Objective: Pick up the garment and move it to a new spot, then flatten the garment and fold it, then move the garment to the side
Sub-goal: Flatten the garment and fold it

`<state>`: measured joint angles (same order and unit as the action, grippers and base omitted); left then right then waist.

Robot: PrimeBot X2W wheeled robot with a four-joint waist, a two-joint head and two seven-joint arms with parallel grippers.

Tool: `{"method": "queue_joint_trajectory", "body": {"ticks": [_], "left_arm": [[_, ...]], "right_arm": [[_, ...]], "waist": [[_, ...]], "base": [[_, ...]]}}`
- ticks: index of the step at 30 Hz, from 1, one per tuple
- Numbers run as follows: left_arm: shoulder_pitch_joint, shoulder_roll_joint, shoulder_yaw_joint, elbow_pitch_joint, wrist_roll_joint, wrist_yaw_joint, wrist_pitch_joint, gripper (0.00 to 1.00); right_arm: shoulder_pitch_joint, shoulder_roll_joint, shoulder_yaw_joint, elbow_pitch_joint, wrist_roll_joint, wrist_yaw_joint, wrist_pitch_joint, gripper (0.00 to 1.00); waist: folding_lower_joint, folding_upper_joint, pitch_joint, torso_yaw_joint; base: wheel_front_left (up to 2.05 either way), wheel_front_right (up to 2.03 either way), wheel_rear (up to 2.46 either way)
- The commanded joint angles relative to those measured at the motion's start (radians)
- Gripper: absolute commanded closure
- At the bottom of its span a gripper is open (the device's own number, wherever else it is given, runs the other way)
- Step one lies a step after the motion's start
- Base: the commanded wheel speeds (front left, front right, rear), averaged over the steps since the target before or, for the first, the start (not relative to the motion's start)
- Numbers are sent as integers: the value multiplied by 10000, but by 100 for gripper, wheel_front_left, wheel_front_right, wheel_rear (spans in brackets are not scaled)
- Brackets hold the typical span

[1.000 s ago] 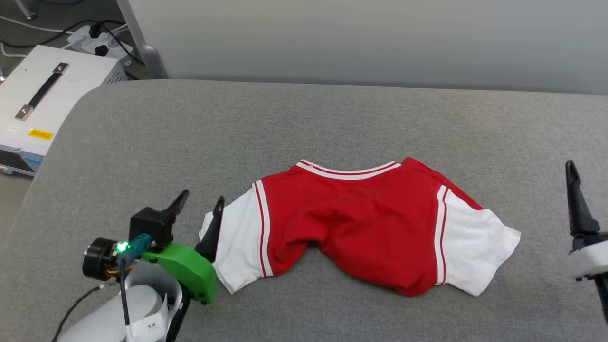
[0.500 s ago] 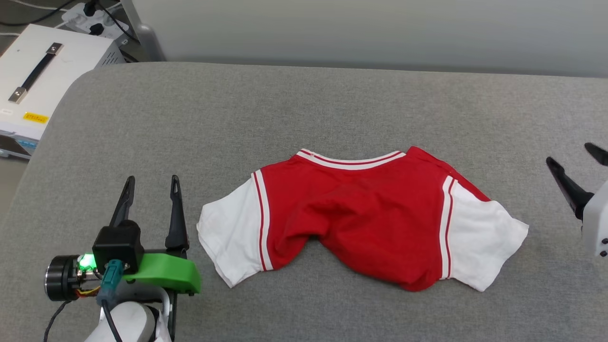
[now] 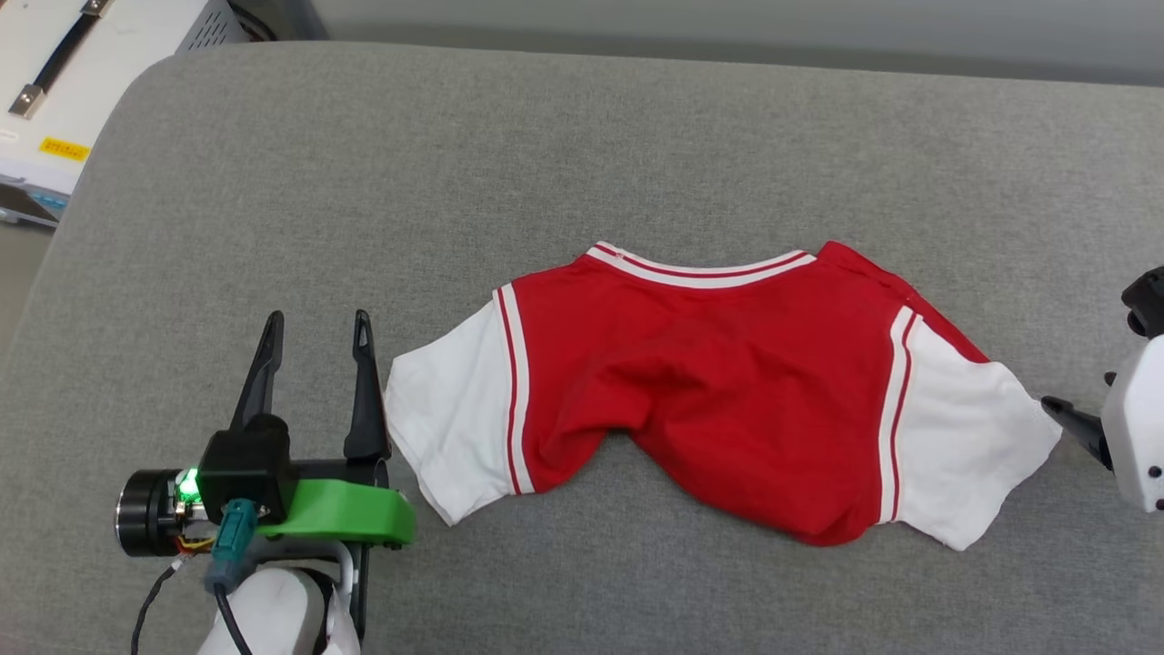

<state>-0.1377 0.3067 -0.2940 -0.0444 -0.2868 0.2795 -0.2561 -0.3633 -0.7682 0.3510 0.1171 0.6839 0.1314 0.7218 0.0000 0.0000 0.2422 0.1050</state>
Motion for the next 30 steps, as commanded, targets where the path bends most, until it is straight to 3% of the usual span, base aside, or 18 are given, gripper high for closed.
{"method": "queue_joint_trajectory", "body": {"ticks": [1,11,12,13,18,22,30], "left_arm": [[-64,-170,148,58,186,-168,-56,0],[-214,-1039,1064,433,981,-1060,-56,0],[-195,-1094,1135,462,1034,-1127,-56,0],[-175,-1159,1222,498,1099,-1206,-56,0],[-87,-1404,1521,664,1361,-1522,-57,0],[82,-1618,1805,766,1578,-1742,-57,0],[332,-1815,2167,806,1830,-2009,-57,0]], "right_arm": [[-228,103,133,211,-28,-7,-47,0],[-182,446,1703,1625,61,-7,-801,0],[-186,432,1777,1648,115,-7,-960,69],[-197,411,1847,1674,177,-7,-1180,100],[-248,192,1764,1621,386,-7,-2208,100],[27,-98,1084,1107,532,-7,-3181,100],[660,-469,-596,345,634,-7,-3606,100]], "waist": [[0,0,471,207],[0,0,762,189],[0,0,728,156],[0,0,664,98],[0,0,334,-130],[0,0,19,-333],[0,0,-199,-476]], "base": [[0,0,0],[0,0,0],[0,0,0],[0,0,0],[0,0,0],[0,0,0],[0,0,0]]}}
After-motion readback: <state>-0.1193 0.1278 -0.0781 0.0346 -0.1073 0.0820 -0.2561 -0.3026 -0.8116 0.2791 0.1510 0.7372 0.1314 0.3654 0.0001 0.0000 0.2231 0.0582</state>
